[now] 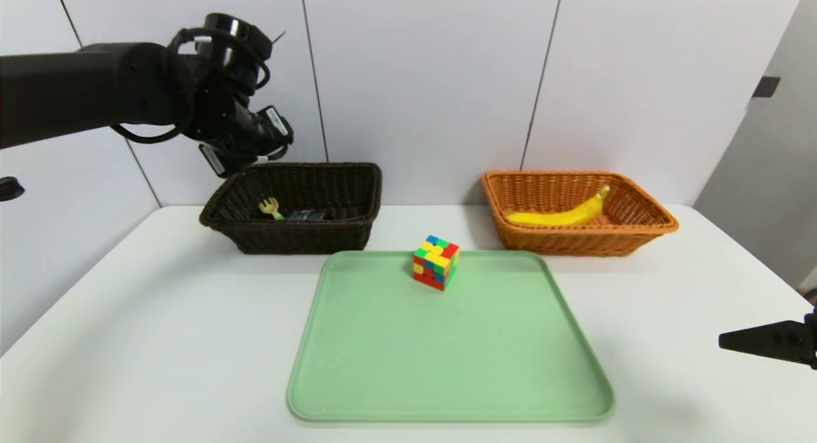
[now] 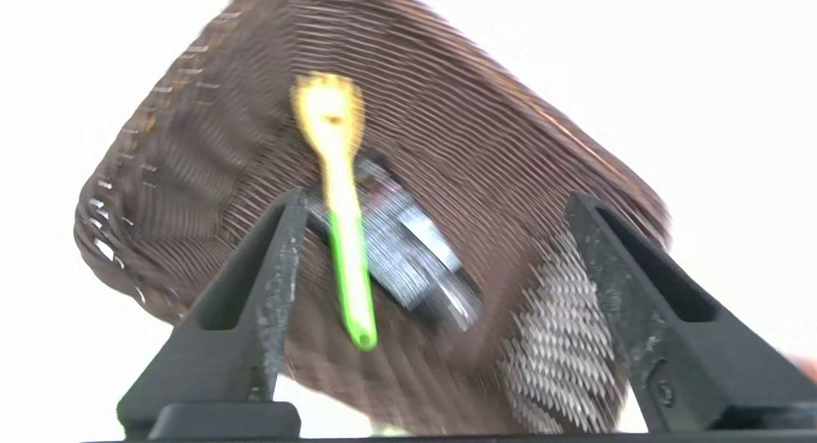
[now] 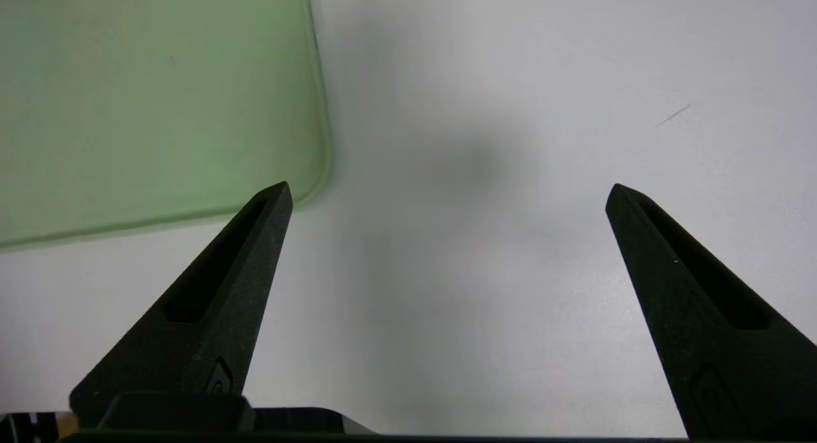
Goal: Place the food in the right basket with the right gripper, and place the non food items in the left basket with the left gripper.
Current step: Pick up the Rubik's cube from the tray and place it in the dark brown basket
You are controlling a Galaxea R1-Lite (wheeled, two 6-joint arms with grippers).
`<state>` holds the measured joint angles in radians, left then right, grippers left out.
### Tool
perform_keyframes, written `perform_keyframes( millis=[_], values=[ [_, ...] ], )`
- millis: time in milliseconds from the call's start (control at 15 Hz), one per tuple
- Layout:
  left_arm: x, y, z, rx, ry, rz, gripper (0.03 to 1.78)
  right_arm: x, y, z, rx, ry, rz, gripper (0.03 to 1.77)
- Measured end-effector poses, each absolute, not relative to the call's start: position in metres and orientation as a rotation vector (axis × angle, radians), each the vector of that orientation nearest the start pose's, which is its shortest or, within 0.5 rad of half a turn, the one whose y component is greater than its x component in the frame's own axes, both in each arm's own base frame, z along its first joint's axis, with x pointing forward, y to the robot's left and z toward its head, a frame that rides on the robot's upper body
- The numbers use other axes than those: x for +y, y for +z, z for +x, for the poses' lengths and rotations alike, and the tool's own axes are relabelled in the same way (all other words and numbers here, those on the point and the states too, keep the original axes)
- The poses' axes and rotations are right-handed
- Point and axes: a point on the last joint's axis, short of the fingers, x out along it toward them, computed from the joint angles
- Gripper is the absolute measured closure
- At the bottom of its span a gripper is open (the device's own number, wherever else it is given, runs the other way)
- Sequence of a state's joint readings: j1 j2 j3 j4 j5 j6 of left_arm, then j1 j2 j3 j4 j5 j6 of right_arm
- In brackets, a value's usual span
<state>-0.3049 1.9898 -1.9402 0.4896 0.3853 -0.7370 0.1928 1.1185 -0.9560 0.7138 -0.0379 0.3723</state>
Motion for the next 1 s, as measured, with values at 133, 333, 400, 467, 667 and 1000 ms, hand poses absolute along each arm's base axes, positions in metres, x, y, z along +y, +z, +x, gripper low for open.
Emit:
perform_keyframes(
  millis=[133, 333, 400, 467, 667, 1000],
  values=[
    [-0.125, 0.311, 0.345, 0.450, 0.072, -0.513, 0.30, 0.023, 0.238, 0.112, 0.876, 0.004, 0.250, 0.10],
    [-0.154, 0.325, 0.316, 0.384, -0.111, -0.403, 0.24, 0.023, 0.240, 0.107, 0.867, 0.042, 0.272, 0.10],
    [-0.163, 0.326, 0.311, 0.334, -0.122, -0.366, 0.22, 0.023, 0.241, 0.105, 0.863, 0.061, 0.285, 0.10],
    [-0.172, 0.327, 0.307, 0.287, -0.137, -0.353, 0.21, 0.023, 0.242, 0.104, 0.859, 0.067, 0.290, 0.10],
    [-0.197, 0.334, 0.297, 0.163, -0.164, -0.382, 0.18, 0.022, 0.245, 0.102, 0.842, 0.072, 0.293, 0.10],
    [-0.220, 0.339, 0.279, 0.085, -0.178, -0.426, 0.14, 0.022, 0.245, 0.098, 0.832, 0.076, 0.295, 0.10]
  ],
)
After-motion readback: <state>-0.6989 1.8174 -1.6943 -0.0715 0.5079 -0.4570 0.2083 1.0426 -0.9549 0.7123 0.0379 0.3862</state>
